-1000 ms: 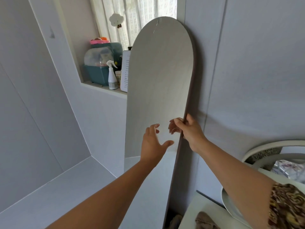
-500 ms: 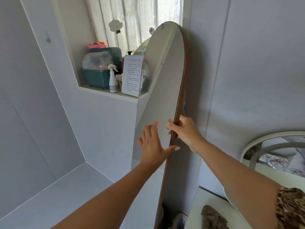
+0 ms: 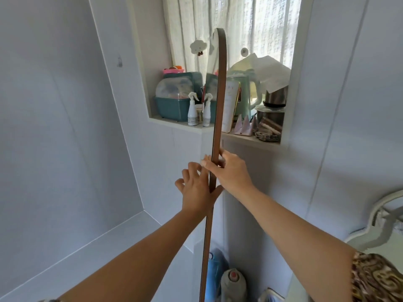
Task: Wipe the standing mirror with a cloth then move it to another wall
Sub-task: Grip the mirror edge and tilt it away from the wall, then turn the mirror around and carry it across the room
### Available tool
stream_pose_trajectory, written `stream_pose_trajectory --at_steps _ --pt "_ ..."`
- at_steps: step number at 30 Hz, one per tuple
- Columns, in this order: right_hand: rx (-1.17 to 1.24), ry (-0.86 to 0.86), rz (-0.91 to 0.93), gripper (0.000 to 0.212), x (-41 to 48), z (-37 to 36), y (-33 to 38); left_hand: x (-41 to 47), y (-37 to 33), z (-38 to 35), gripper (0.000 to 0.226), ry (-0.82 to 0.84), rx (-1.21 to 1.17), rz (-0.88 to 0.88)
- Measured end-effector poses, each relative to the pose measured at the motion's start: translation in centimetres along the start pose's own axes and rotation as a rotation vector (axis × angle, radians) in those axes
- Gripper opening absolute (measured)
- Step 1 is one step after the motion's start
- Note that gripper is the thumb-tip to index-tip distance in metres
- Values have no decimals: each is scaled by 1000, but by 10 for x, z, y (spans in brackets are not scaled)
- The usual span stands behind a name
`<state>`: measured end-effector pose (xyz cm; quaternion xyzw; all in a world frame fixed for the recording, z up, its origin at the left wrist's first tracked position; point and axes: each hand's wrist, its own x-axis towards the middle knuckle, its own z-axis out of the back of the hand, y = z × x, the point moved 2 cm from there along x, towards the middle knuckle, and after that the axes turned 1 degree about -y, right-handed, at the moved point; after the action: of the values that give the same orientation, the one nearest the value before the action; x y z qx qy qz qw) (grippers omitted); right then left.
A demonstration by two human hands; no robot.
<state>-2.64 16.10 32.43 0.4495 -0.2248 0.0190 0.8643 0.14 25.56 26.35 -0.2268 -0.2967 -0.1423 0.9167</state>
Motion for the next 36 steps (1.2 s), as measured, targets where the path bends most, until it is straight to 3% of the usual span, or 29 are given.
stream_pose_trajectory --at_steps 8,12,14,21,24,27,30,33,36 --pt "178 57 -40 71 3 -30 26 2 59 36 51 126 -98 75" --pt "135 81 -72 53 5 -43 35 8 90 54 27 126 5 30" --pt "83 85 -52 53 7 -48 36 9 100 61 27 113 49 30" --pt "53 127 -125 65 19 -76 28 -1 142 83 38 1 16 400" --pt "73 73 -162 61 20 -75 22 -2 157 86 36 -61 -75 594" --pt "72 9 -136 51 24 -75 19 -2 182 82 31 -159 -352 773" --pt "44 -66 -120 48 29 -80 13 -6 210 89 24 -245 -522 755" --pt "46 -237 -273 61 37 -81 -2 -12 230 106 21 -283 -593 745" --pt "30 -258 -420 88 43 -88 -13 -20 252 116 23 -319 -608 780"
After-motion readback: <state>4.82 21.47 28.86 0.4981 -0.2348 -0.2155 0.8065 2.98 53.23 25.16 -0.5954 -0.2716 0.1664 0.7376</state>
